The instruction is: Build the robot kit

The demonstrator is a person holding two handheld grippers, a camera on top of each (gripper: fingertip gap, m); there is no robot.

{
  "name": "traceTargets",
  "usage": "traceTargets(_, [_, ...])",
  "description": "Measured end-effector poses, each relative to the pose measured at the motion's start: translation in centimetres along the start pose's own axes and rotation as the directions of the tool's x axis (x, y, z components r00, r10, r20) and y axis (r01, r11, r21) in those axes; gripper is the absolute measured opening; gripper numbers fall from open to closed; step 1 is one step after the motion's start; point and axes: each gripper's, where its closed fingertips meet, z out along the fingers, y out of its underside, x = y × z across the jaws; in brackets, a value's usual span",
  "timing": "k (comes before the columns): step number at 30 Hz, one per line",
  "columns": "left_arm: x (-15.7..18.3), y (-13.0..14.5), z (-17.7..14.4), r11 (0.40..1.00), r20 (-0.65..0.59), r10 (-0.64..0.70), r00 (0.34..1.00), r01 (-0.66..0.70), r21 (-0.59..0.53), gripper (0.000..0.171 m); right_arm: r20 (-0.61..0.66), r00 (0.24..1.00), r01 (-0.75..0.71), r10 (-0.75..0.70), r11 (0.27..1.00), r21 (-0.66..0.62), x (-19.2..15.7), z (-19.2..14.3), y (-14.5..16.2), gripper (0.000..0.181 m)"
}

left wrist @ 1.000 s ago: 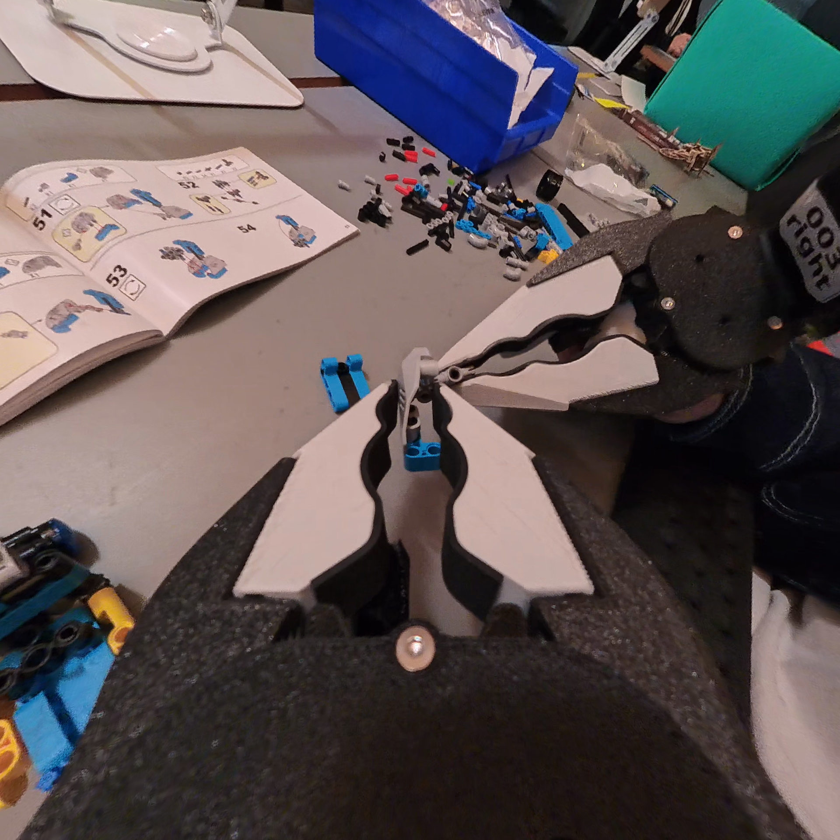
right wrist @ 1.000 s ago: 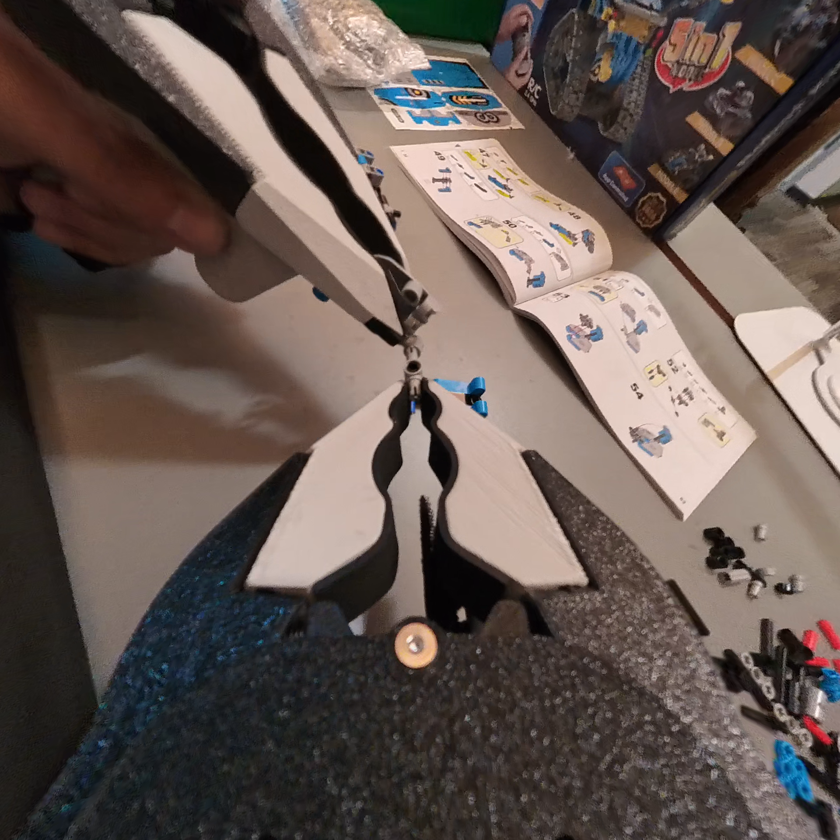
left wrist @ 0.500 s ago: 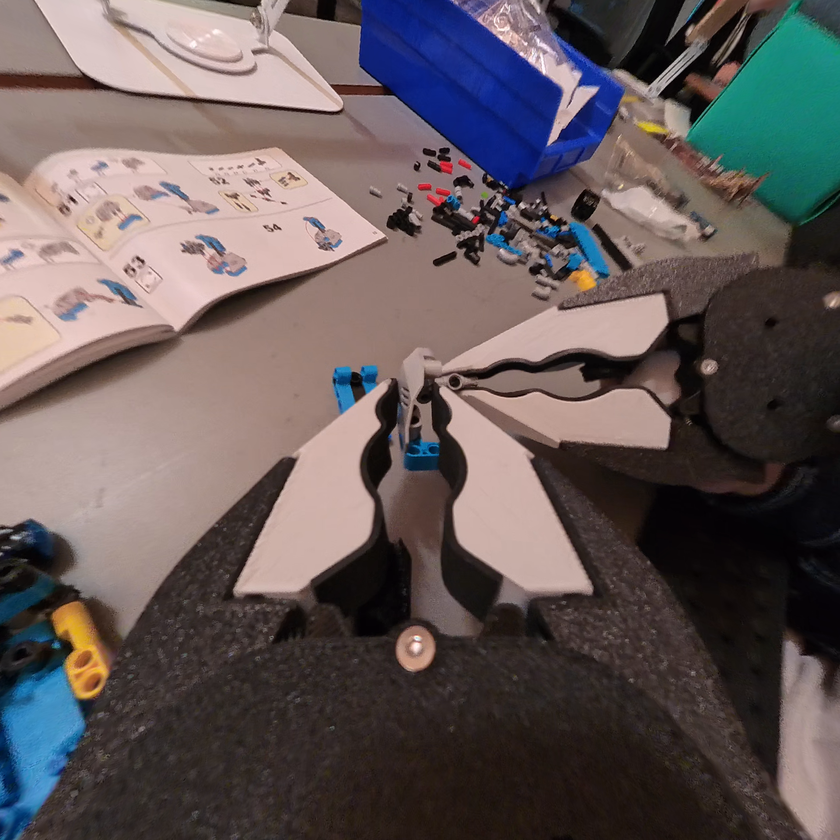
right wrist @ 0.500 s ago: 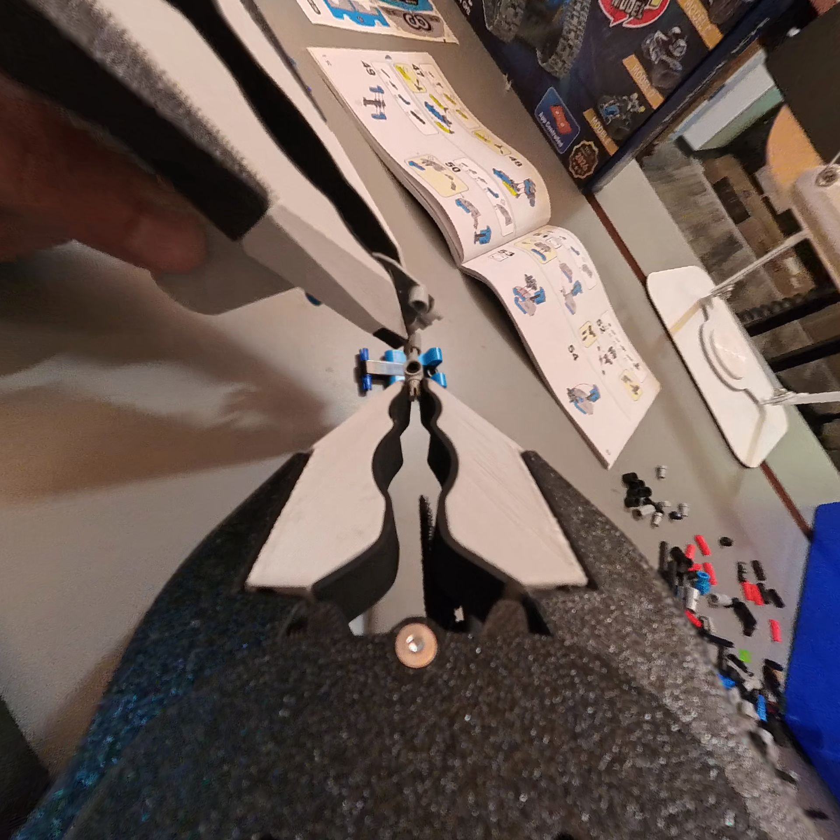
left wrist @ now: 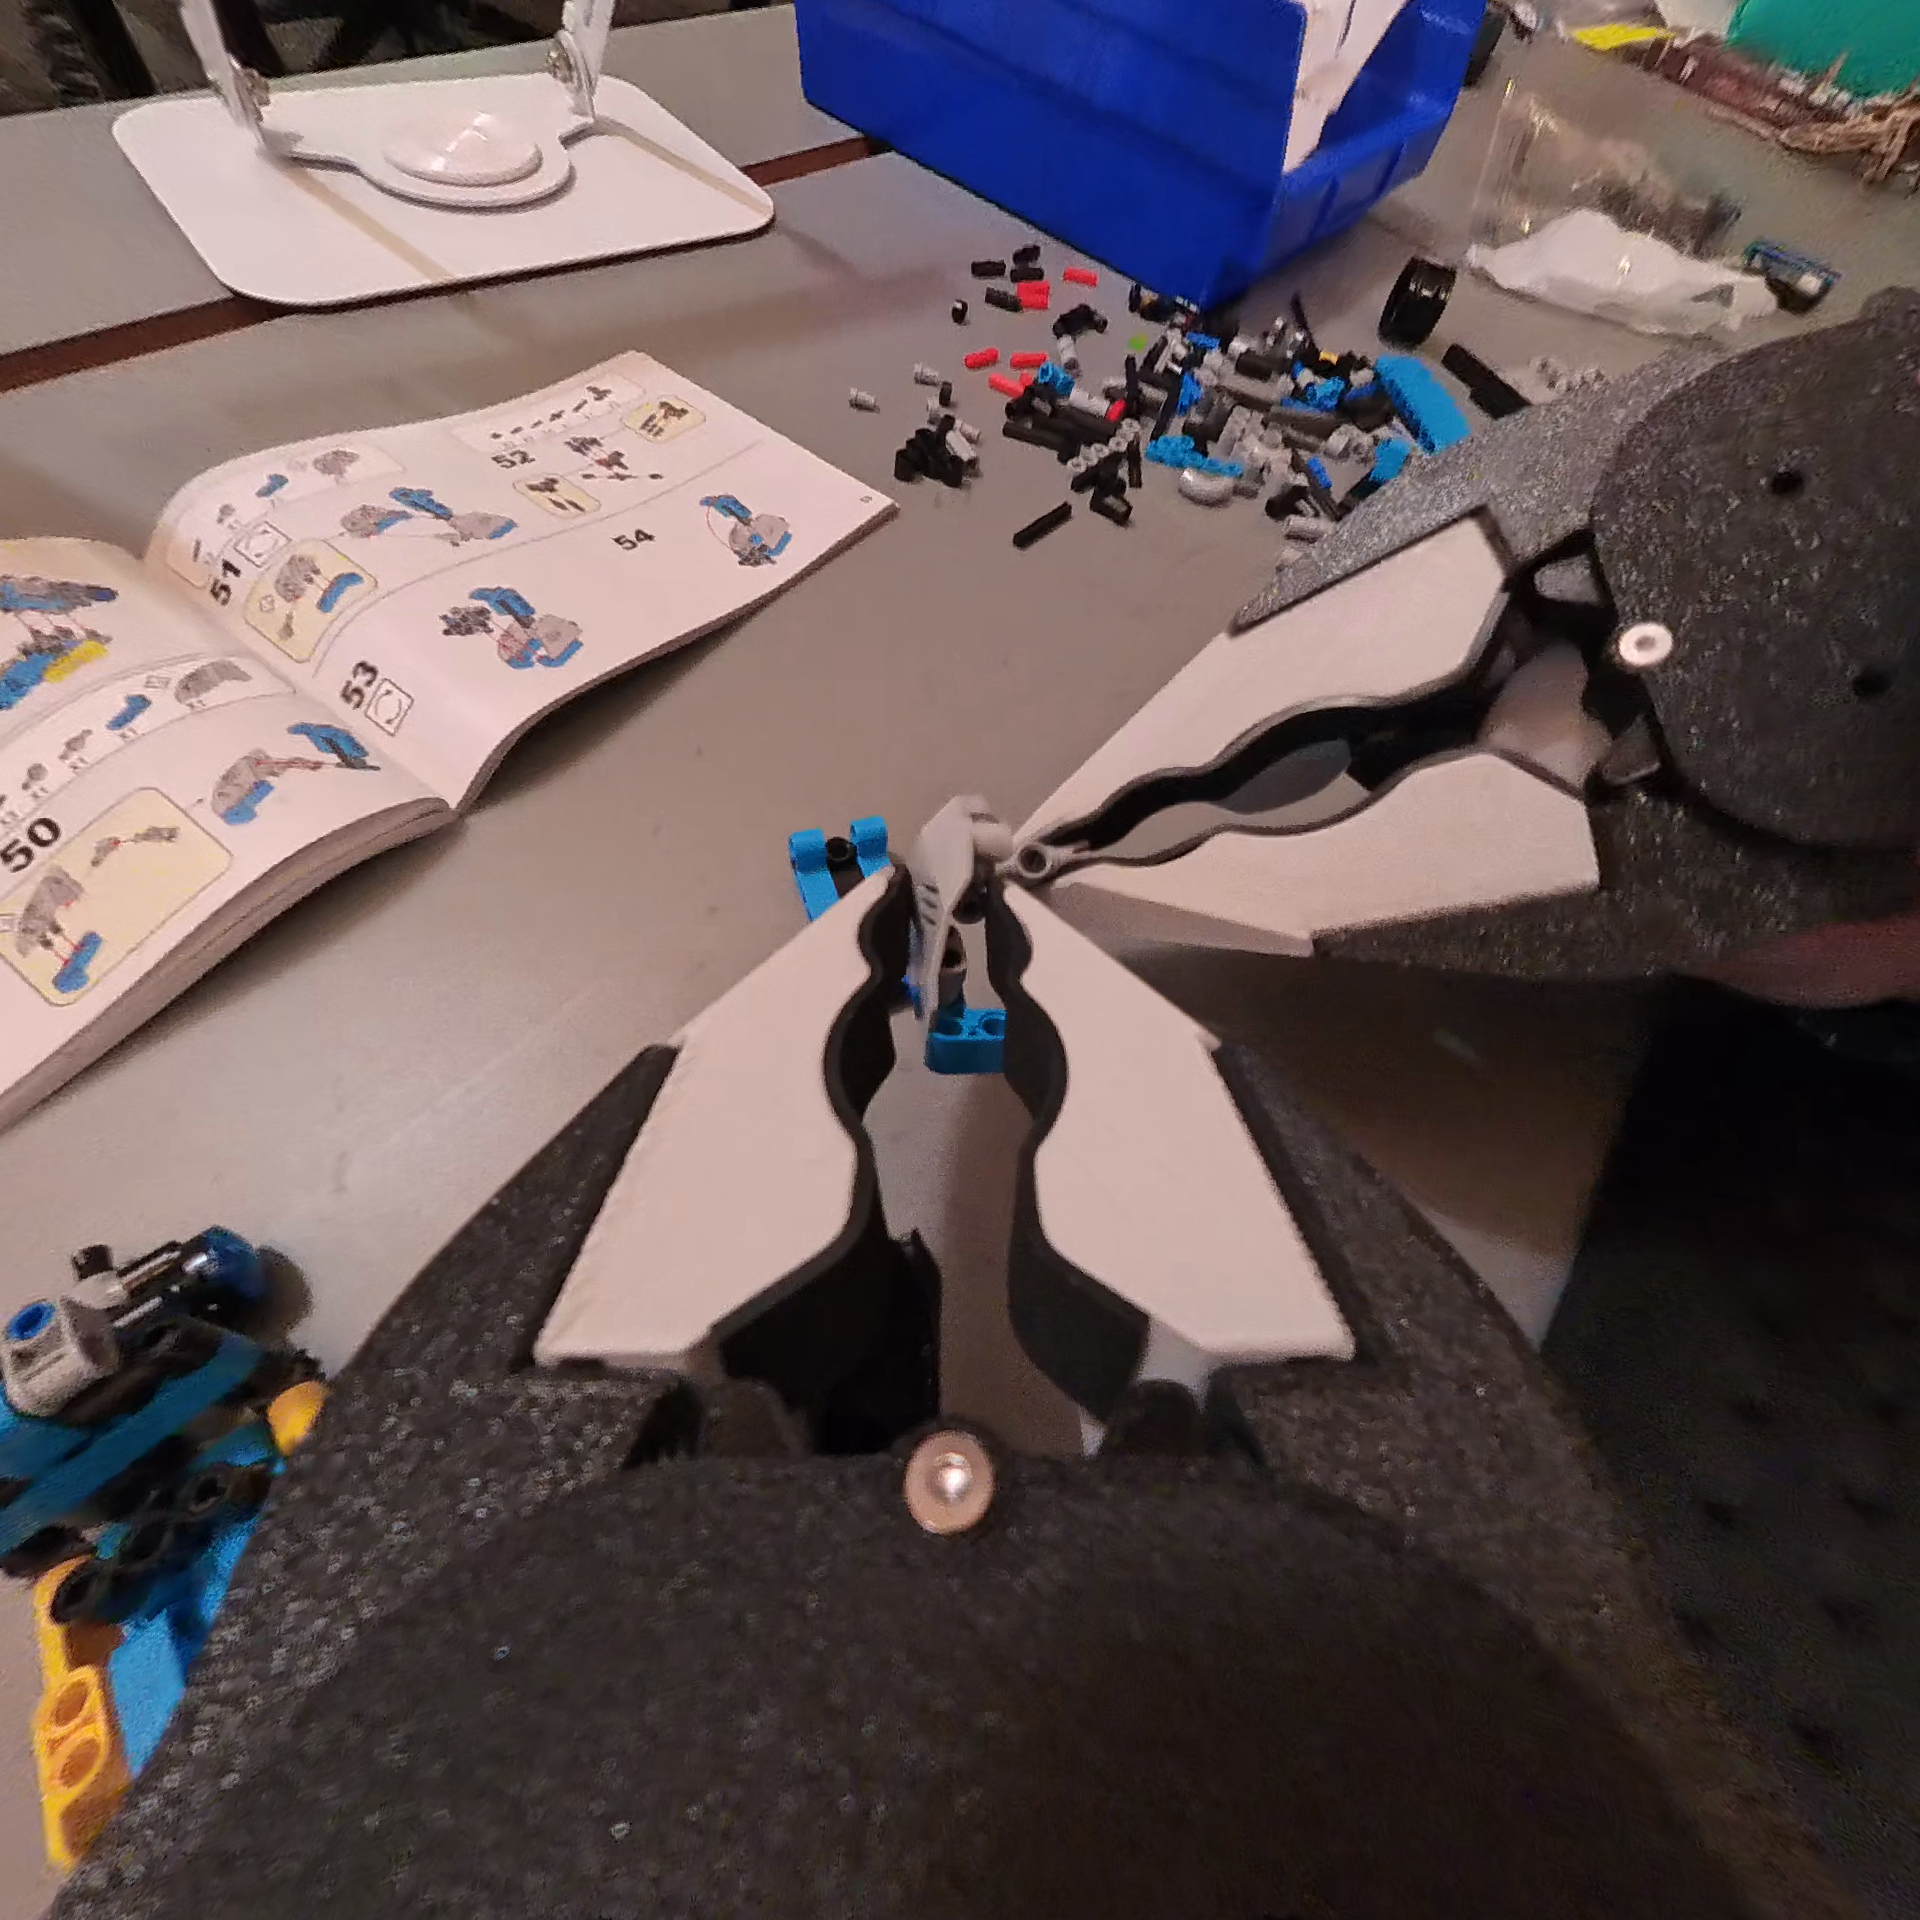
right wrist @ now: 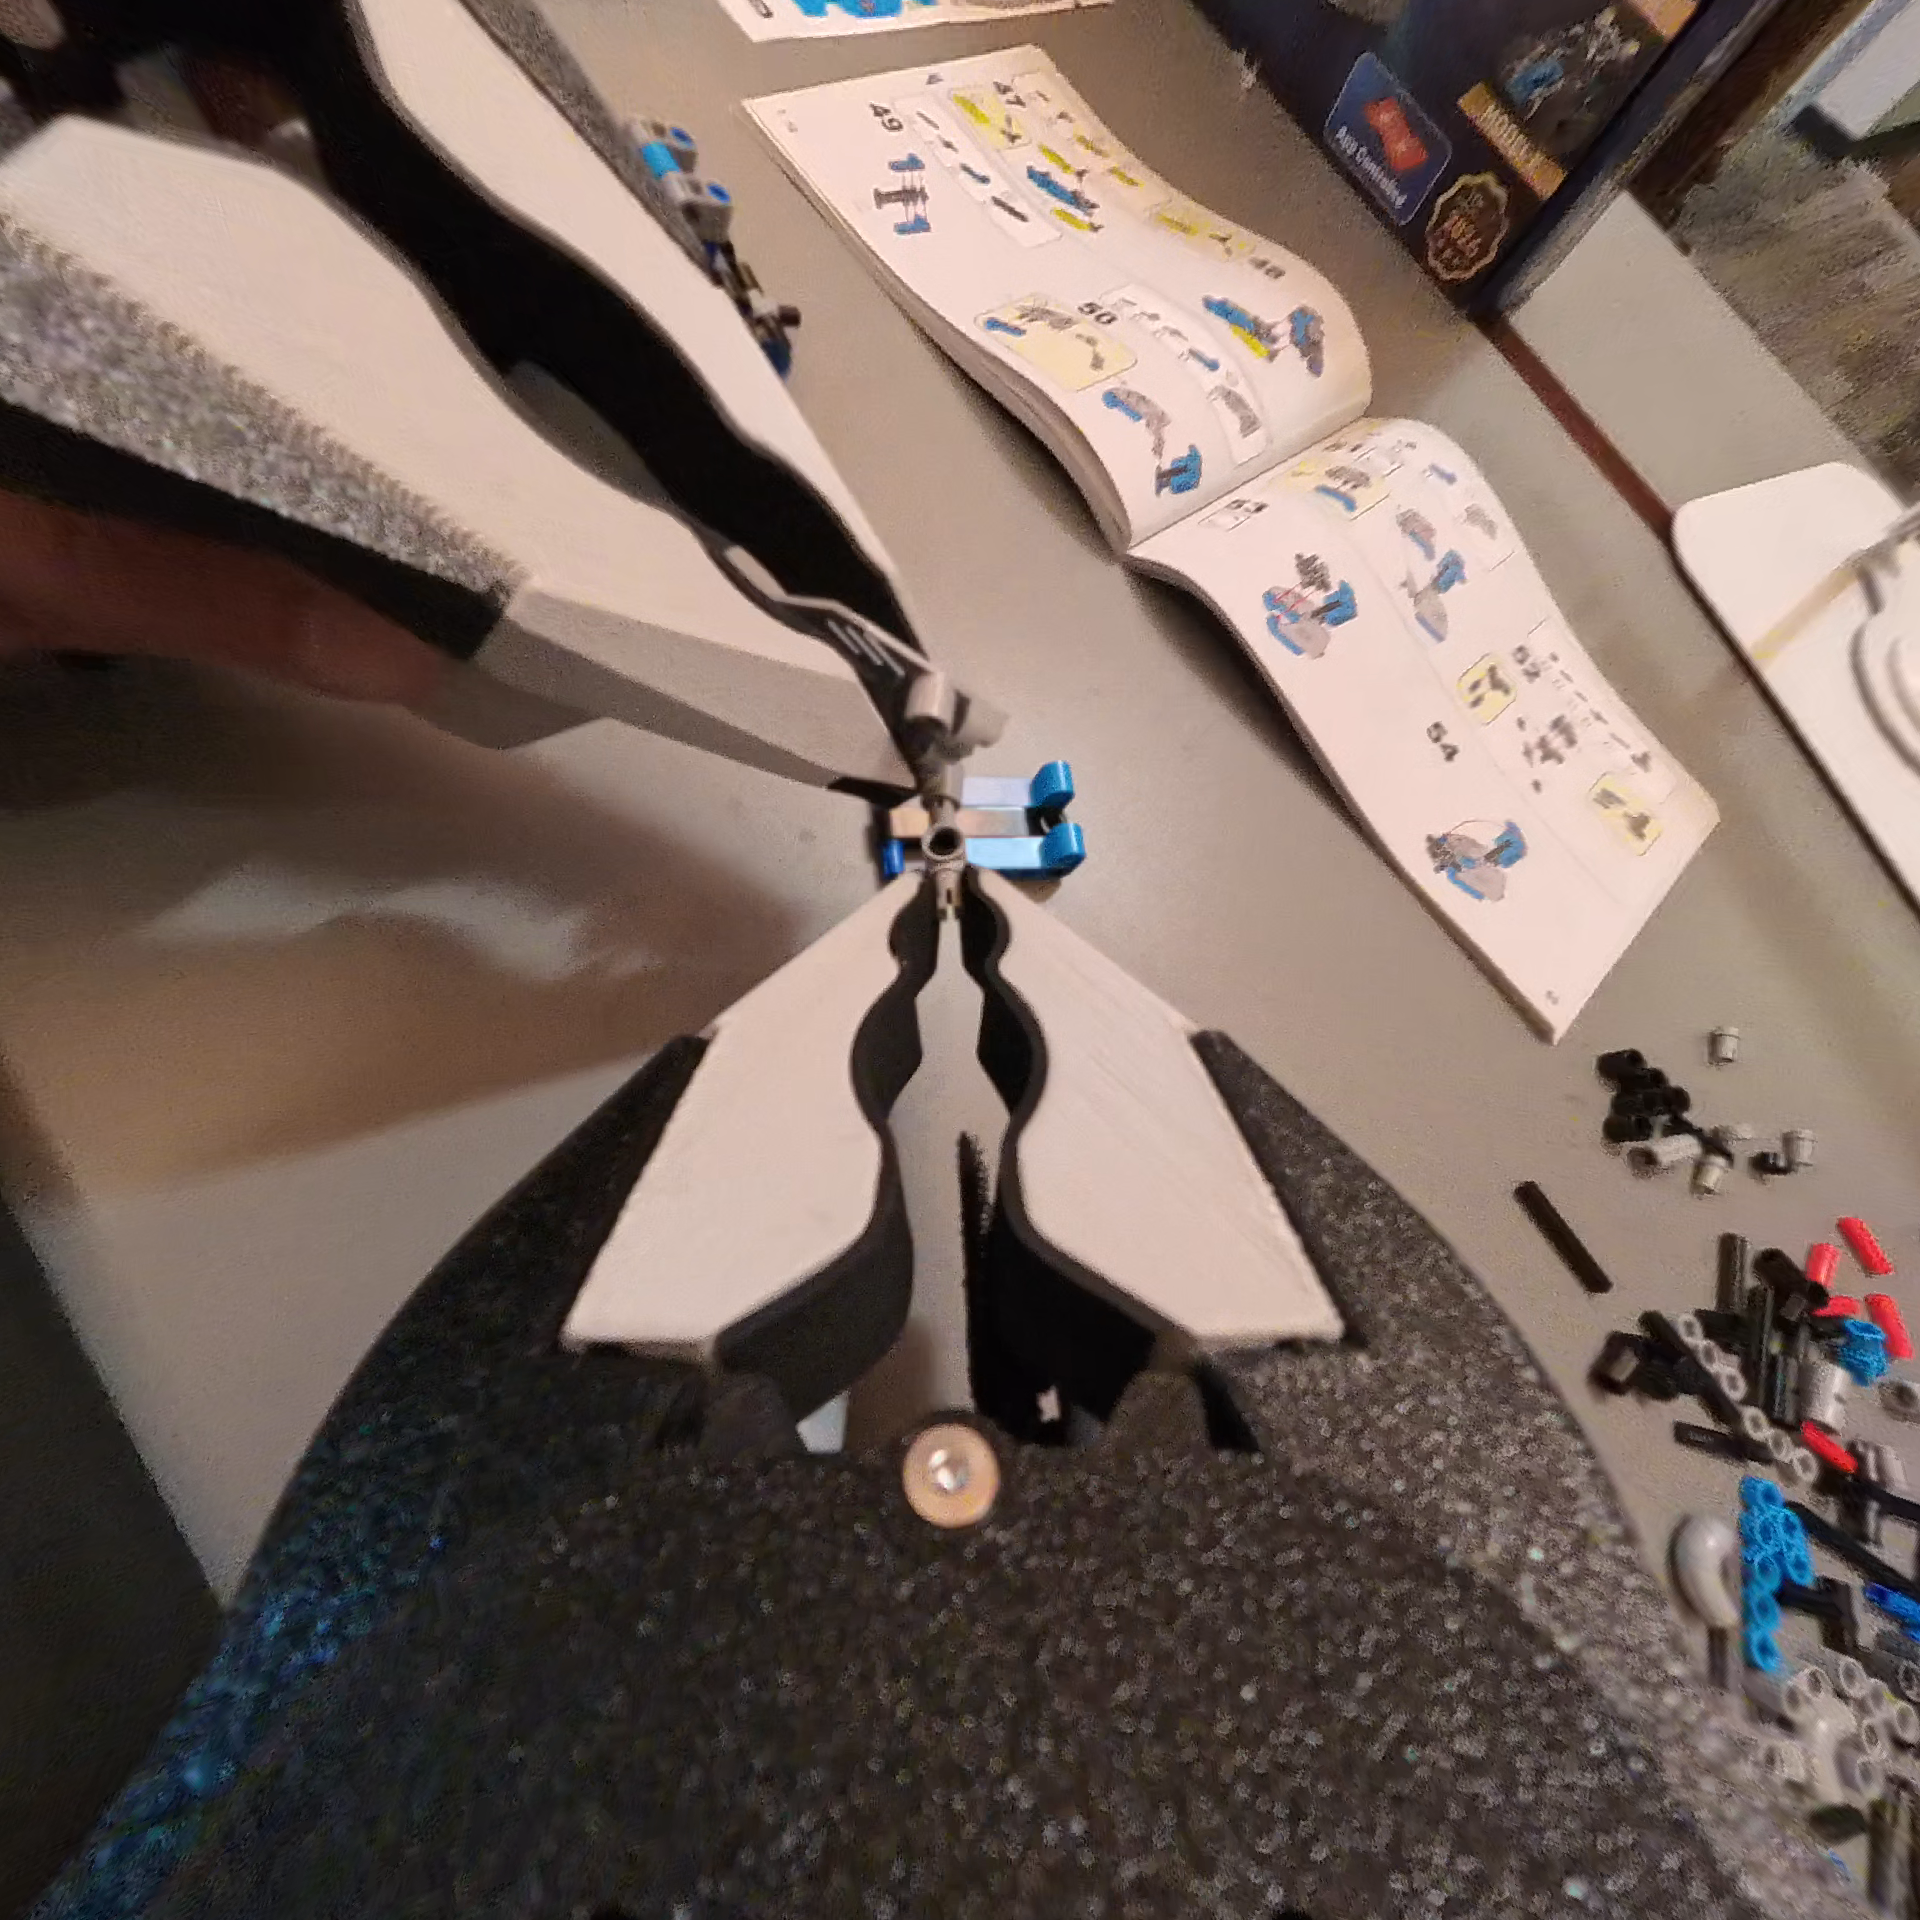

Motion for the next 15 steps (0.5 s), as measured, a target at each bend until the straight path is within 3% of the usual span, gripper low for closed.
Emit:
traceTargets(3, [0.1, 0.3, 0.3, 0.999, -0.014, -0.029, 0.999, 0.029, -0.014, 0.013, -0.07, 0.991, 0.112, -0.115, 0.993, -0.047, -0.1, 0.2, 0.5, 0.002])
traceTargets(7, [-0.1, -0.4, 0.2, 0.962, -0.133, -0.269, 0.954, 0.274, 0.021, 0.013, -0.172, 0.961, 0.211, -0.215, 0.977, -0.042, 0.7, -0.3, -0.1, 0.003])
traceTargets(11, [-0.1, -0.1, 0.2, 0.911, -0.216, -0.404, 0.889, 0.413, -0.001, 0.014, -0.225, 0.936, 0.264, -0.271, 0.962, -0.062, 1.1, -0.4, -0.3, 0.003])
traceTargets(15, [0.0, 0.2, 0.2, 0.916, -0.203, -0.396, 0.896, 0.402, -0.012, 0.014, -0.244, 0.912, 0.315, -0.329, 0.944, -0.096, 1.0, -0.3, -0.2, 0.003])
